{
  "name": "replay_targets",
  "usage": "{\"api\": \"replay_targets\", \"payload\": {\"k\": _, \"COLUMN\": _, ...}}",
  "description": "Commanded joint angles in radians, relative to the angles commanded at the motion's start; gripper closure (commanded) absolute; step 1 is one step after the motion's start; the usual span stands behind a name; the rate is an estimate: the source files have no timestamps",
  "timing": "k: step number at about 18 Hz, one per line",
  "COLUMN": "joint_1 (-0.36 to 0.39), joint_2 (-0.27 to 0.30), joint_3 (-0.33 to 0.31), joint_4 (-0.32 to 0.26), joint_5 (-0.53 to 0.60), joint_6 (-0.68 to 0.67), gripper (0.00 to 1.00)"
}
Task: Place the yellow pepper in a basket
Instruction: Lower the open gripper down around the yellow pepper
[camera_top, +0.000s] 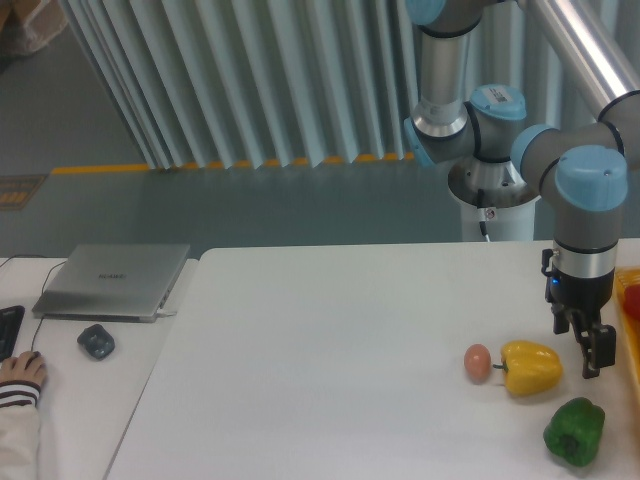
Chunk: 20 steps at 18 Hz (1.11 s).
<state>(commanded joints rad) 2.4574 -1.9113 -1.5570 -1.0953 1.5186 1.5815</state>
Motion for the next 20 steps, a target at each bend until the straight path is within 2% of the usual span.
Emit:
{"api": "replay_targets", "payload": {"k": 4, "joint_1": -0.009, "joint_2": -0.002, "joint_3": 0.0, "joint_4": 0.0, "joint_5": -0.002, "joint_6": -0.031, "gripper": 0.0}}
{"api": "replay_targets", "payload": {"k": 10, "joint_1": -0.017, "joint_2": 0.009, "joint_3": -0.061, "joint_4": 0.015, "joint_5": -0.008, "joint_6": -0.032, "gripper": 0.0}}
{"api": "replay_targets", "payload": {"k": 20, "joint_1": -0.021, "joint_2": 0.006, "joint_3": -0.09, "joint_4": 0.029, "joint_5": -0.021, "joint_6": -0.032, "gripper": 0.0}}
